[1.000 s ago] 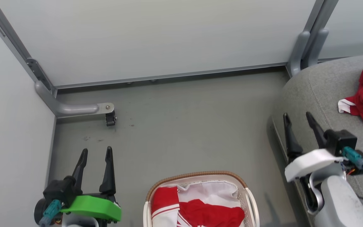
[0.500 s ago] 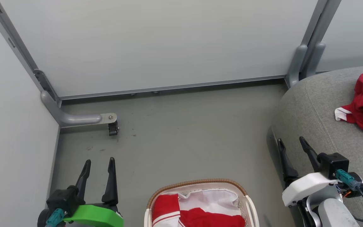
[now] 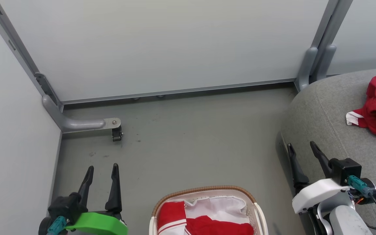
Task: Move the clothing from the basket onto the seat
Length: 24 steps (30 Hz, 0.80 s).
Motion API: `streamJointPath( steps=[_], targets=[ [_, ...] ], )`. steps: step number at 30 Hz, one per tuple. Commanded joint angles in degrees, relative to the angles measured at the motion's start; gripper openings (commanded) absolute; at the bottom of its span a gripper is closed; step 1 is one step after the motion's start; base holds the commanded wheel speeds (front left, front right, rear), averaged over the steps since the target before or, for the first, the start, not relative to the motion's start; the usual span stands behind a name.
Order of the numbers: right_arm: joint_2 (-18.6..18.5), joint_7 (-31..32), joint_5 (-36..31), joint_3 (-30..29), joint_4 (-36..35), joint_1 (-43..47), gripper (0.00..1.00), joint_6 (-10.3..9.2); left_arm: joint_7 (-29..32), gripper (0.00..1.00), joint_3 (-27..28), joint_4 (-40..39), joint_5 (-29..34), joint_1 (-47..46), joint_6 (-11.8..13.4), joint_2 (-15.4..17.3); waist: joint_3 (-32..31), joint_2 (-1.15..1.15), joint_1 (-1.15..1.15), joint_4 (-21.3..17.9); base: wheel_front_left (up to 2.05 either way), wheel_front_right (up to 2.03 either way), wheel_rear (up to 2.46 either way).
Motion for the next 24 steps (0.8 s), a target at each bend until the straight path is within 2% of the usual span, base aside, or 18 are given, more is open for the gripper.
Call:
streamJointPath(
  steps=[1,16,24],
  targets=[
    [-0.2,-0.1,0.3,0.0,-0.1,0.5,1.00,-0.06,0.0,1.00,0.2,0.0,-0.1,0.2,-0.1,0.1,0.0,0.00,0.00,0.0,0.00,0.00,0.00],
    [-0.2,-0.1,0.4,-0.3,-0.3,0.2,1.00,-0.06,0.0,1.00,-0.7,0.5,0.3,-0.3,-0.2,0.0,0.3,0.00,0.00,-0.6,0.00,0.00,0.00],
    [-0.2,-0.1,0.1,-1.0,-1.3,-1.0,1.00,-0.06,0.0,1.00,-5.0,2.3,3.2,-3.4,-0.5,0.0,2.1,0.00,0.00,-1.6,0.00,0.00,0.00]
  ],
)
